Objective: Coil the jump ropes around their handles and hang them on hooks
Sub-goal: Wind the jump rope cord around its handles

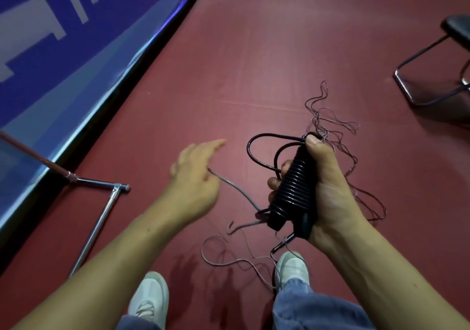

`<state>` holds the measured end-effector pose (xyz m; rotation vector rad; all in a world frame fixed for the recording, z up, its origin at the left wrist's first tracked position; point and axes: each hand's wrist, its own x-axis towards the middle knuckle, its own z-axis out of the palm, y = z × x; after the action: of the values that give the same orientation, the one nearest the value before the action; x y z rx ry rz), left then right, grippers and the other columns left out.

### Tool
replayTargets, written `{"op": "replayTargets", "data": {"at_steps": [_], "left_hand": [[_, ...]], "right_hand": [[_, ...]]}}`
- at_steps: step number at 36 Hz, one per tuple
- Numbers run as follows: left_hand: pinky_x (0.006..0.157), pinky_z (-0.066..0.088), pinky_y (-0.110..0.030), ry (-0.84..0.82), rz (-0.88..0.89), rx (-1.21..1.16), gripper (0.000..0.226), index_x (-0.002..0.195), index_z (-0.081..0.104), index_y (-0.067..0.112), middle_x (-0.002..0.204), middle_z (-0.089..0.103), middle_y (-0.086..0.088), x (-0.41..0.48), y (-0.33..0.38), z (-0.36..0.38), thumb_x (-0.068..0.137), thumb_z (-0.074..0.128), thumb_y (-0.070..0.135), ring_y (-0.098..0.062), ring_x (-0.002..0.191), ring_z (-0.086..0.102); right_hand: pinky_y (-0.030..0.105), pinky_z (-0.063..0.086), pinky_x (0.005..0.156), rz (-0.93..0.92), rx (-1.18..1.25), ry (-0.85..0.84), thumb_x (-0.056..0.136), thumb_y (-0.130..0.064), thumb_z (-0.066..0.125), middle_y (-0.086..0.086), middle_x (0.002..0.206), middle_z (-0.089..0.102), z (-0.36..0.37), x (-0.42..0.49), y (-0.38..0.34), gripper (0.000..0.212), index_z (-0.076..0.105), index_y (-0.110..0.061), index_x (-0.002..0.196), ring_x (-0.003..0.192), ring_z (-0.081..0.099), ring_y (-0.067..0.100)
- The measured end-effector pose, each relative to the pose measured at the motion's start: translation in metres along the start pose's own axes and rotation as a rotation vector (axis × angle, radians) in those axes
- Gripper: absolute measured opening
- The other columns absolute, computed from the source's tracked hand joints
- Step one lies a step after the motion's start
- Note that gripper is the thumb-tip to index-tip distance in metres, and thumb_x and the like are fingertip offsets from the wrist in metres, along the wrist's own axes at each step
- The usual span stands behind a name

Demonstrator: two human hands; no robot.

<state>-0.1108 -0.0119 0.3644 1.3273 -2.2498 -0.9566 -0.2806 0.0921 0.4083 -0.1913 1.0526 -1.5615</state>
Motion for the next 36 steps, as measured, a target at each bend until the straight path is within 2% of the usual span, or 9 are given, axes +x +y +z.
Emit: {"op": "replayTargets", "data": {"at_steps": [3,6,10,14,19,22,27,32,36], "left_hand": [[0.119,0.028,-0.025,-0.312,0.111,-0.113,0.074,0.128,0.057,0.047,0.149,0.044,0.013,-0.013,0.016,0.005,0.061,0.044,0.019,-0.009,0.149,0.027],[0.089,0.055,-0.030,-0.425,0.152,-0.065,0.042,0.104,0.076,0.032,0.101,0.073,0.011,-0.019,0.023,0.009,0.071,0.052,0.022,-0.007,0.098,0.068],[0.062,0.050,-0.018,-0.376,0.190,-0.046,0.017,0.089,0.078,0.022,0.068,0.071,0.004,-0.015,0.026,0.005,0.092,0.068,0.009,-0.004,0.061,0.065],[0.059,0.038,-0.005,-0.013,0.143,-0.046,0.020,0.087,0.074,0.016,0.065,0.062,0.011,-0.002,0.015,-0.006,0.094,0.064,0.000,0.006,0.057,0.056],[0.064,0.048,-0.033,0.319,-0.254,-0.562,0.027,0.078,0.067,0.018,0.060,0.059,0.007,0.006,0.014,0.000,0.099,0.056,0.005,-0.014,0.056,0.051],[0.065,0.047,-0.034,0.225,-0.182,-0.597,0.022,0.078,0.067,0.020,0.061,0.058,0.009,0.002,0.016,-0.004,0.098,0.060,0.014,-0.011,0.059,0.051],[0.072,0.045,-0.032,-0.157,0.042,0.075,0.026,0.076,0.064,0.034,0.081,0.060,0.001,-0.003,0.011,-0.005,0.074,0.075,0.058,-0.014,0.079,0.057],[0.060,0.041,-0.013,-0.367,0.090,-0.362,0.025,0.068,0.070,0.025,0.057,0.060,0.015,-0.015,0.035,-0.010,0.089,0.076,0.012,0.003,0.057,0.051],[0.063,0.041,-0.016,-0.351,0.107,-0.584,0.022,0.075,0.069,0.018,0.068,0.068,0.004,-0.016,0.040,-0.014,0.096,0.067,0.013,-0.003,0.061,0.052]], "right_hand": [[0.032,0.044,0.059,-0.002,-0.003,-0.004,0.085,-0.055,0.062,0.001,0.065,0.054,0.003,0.001,-0.001,0.041,0.061,-0.019,0.065,0.064,0.053,0.022],[0.030,0.050,0.053,-0.012,0.015,-0.008,0.088,-0.053,0.060,0.001,0.066,0.052,0.004,0.001,-0.002,0.042,0.060,-0.018,0.066,0.063,0.053,0.022],[0.031,0.045,0.057,-0.005,-0.016,-0.004,0.086,-0.056,0.061,0.000,0.066,0.052,0.001,0.002,-0.003,0.041,0.058,-0.018,0.069,0.063,0.053,0.021],[0.032,0.045,0.060,-0.019,-0.023,0.011,0.081,-0.054,0.065,0.000,0.066,0.053,-0.002,0.003,0.000,0.038,0.065,-0.022,0.060,0.063,0.052,0.022],[0.032,0.046,0.062,-0.017,-0.050,-0.003,0.081,-0.054,0.065,0.001,0.066,0.051,0.003,0.005,0.001,0.036,0.060,-0.022,0.066,0.062,0.052,0.020],[0.033,0.043,0.061,-0.018,-0.079,0.003,0.080,-0.053,0.067,0.002,0.067,0.052,0.003,0.005,0.004,0.036,0.056,-0.020,0.072,0.062,0.051,0.021],[0.033,0.041,0.063,-0.039,-0.014,-0.005,0.085,-0.053,0.063,0.001,0.067,0.052,0.000,0.007,0.001,0.037,0.059,-0.020,0.070,0.061,0.053,0.021],[0.033,0.049,0.056,-0.042,-0.048,-0.032,0.085,-0.052,0.062,0.003,0.068,0.049,0.002,0.004,0.001,0.037,0.059,-0.019,0.068,0.062,0.049,0.021],[0.035,0.051,0.058,-0.038,-0.053,-0.043,0.086,-0.051,0.065,0.005,0.068,0.049,0.001,0.002,0.004,0.038,0.059,-0.018,0.069,0.062,0.050,0.023]]}}
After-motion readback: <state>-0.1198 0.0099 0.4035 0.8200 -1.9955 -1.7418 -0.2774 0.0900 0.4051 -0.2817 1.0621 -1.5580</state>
